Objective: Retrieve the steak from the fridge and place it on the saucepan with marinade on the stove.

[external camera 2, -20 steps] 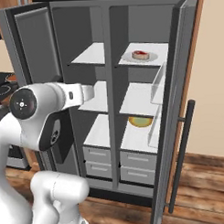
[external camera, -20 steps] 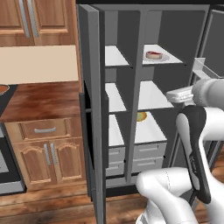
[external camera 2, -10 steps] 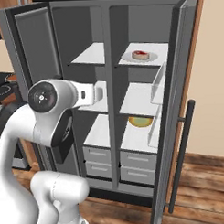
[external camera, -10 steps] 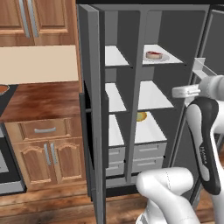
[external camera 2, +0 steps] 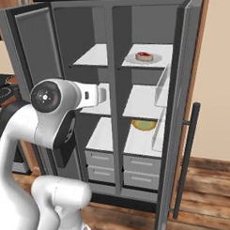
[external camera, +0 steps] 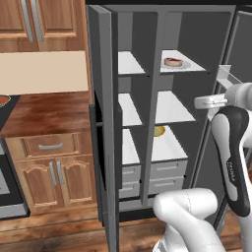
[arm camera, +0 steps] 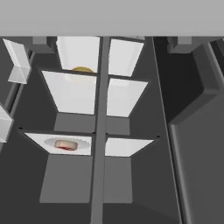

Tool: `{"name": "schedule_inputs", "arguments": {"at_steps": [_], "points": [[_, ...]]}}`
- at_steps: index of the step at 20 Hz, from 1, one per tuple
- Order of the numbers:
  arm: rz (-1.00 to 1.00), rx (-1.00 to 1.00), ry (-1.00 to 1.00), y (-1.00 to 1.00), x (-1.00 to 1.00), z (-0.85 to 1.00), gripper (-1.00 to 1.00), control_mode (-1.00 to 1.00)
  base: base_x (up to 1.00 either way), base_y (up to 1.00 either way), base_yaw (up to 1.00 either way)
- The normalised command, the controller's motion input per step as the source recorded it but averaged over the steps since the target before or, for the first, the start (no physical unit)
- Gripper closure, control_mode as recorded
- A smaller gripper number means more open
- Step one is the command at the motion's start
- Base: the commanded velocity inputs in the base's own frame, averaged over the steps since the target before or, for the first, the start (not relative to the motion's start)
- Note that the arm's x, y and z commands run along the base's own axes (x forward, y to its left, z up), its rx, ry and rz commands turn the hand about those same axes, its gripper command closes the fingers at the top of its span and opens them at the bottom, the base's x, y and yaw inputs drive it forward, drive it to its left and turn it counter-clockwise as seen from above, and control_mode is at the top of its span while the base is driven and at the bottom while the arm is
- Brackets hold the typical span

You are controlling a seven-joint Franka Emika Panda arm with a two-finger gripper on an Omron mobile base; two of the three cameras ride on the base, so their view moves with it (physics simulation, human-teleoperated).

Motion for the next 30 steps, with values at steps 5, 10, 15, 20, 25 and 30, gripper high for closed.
{"name": "schedule_inputs", "arguments": {"at_steps": [5,10,15,20,25,30], "points": [[0.0,0.0,0.04,0.0,0.11,0.0,-1.0,-1.0,0.0,0.0,0.0],[0.0,0.0,0.0,0.0,0.0,0.0,-1.0,1.0,0.28,0.0,0.0],[0.0,0.0,0.0,0.0,0.0,0.0,-1.0,1.0,0.47,-0.03,0.0],[0.0,0.0,0.0,0.0,0.0,0.0,-1.0,1.0,0.31,-0.16,0.0],[0.0,0.0,0.0,0.0,0.0,0.0,-1.0,1.0,0.19,-0.1,0.0],[0.0,0.0,0.0,0.0,0.0,0.0,-1.0,1.0,0.27,-0.12,0.0]]}}
